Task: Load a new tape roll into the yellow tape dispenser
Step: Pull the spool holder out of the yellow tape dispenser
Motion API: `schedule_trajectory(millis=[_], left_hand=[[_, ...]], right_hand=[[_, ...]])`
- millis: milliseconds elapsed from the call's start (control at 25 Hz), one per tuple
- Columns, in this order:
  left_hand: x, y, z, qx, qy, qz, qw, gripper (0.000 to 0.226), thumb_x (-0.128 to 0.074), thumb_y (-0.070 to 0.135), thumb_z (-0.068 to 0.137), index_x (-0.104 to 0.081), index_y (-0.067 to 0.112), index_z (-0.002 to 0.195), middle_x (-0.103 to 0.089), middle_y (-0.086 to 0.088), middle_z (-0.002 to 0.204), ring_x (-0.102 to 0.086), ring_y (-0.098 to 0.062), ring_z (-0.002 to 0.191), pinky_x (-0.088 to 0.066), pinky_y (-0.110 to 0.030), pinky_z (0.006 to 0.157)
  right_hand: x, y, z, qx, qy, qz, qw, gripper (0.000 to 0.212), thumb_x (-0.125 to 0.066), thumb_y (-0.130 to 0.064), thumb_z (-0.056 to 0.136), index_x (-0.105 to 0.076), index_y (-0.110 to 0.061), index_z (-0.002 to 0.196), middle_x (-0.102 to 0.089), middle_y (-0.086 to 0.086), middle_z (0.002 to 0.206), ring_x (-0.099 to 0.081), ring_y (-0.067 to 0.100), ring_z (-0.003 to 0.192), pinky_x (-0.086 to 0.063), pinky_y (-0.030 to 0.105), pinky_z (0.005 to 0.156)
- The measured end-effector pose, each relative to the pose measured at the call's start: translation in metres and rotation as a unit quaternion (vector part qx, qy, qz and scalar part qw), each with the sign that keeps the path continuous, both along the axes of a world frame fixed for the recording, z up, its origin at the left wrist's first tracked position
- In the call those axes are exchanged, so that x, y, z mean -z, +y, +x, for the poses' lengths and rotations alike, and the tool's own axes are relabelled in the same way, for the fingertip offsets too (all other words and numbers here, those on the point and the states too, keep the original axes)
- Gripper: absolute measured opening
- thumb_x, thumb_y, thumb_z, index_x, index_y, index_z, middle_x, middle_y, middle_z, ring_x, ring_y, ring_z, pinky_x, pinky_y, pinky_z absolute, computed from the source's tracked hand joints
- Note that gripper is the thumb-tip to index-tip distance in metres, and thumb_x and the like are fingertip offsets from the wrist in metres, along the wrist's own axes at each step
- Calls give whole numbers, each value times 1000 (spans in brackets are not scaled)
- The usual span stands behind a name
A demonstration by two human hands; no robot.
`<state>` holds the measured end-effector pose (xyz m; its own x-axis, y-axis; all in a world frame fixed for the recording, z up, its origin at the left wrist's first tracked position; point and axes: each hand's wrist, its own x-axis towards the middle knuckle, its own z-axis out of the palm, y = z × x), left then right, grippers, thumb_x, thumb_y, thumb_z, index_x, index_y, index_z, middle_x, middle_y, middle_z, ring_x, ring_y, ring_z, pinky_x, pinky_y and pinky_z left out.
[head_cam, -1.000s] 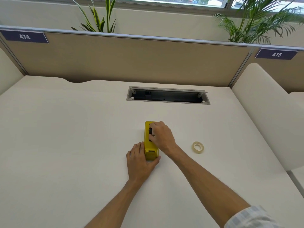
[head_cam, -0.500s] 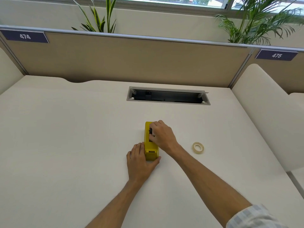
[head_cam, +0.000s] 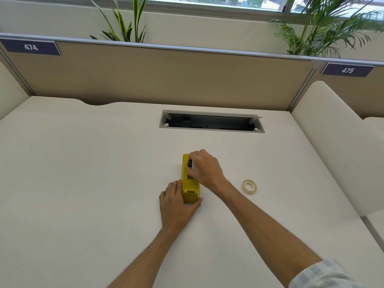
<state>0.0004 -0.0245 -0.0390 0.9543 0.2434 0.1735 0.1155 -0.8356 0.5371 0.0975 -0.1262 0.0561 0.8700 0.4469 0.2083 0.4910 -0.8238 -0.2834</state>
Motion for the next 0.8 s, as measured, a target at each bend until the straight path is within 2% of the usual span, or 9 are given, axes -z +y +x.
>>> schedule_trajectory(millis=[160, 240, 360, 440, 560, 680, 800], left_hand=[[0, 2, -2, 9, 15, -11, 1000, 104, -52, 86, 67, -44, 13, 141, -52, -4, 144, -46, -22, 134, -35, -42, 111], [0, 5, -3, 25, 36, -27, 999, 107, -56, 82, 68, -35, 13, 147, -43, -4, 151, -38, -22, 140, -28, -41, 116], [-3, 12, -11, 57, 60, -103, 991, 99, -68, 59, 77, -21, 17, 153, -28, -1, 160, -24, -20, 148, -19, -36, 119], [-8, 21, -16, 80, 64, -188, 977, 84, -69, 35, 85, -22, 20, 153, -25, 0, 161, -20, -18, 149, -20, -30, 117], [-21, 30, -25, 78, 31, -249, 965, 57, -55, 13, 95, -35, 19, 148, -33, -2, 156, -27, -17, 146, -22, -27, 115], [-41, 27, -31, 40, -20, -301, 952, 37, -52, 22, 99, -52, 18, 136, -54, 2, 139, -47, -12, 132, -39, -32, 110], [-58, 18, -35, 47, -28, -361, 931, 24, -54, 28, 98, -60, 31, 121, -67, 16, 113, -61, 3, 107, -49, -17, 86]], right_hand=[[-5, -3, -8, -2, 3, 10, 1000, 31, -66, -32, 90, -65, -9, 111, -70, 6, 111, -61, 19, 95, -51, 29, 79], [-8, -5, -13, -5, 3, 15, 1000, 28, -65, -27, 90, -65, -8, 111, -70, 7, 110, -60, 20, 95, -54, 32, 79], [-14, -9, -23, -10, 5, 30, 999, 25, -65, -22, 89, -65, -7, 109, -69, 7, 105, -60, 22, 93, -54, 35, 77], [-17, -12, -31, -20, 6, 39, 999, 24, -65, -20, 88, -66, -7, 108, -69, 7, 101, -60, 23, 91, -54, 34, 76], [-19, -16, -44, -37, 10, 40, 998, 25, -66, -20, 87, -66, -8, 108, -70, 6, 101, -60, 21, 90, -53, 33, 76], [-22, -18, -60, -53, 21, 49, 997, 24, -66, -22, 87, -66, -9, 107, -69, 5, 101, -59, 20, 89, -52, 31, 75], [-26, -22, -76, -64, 29, 65, 995, 21, -67, -22, 87, -67, -9, 103, -69, 5, 97, -58, 21, 88, -50, 31, 73]])
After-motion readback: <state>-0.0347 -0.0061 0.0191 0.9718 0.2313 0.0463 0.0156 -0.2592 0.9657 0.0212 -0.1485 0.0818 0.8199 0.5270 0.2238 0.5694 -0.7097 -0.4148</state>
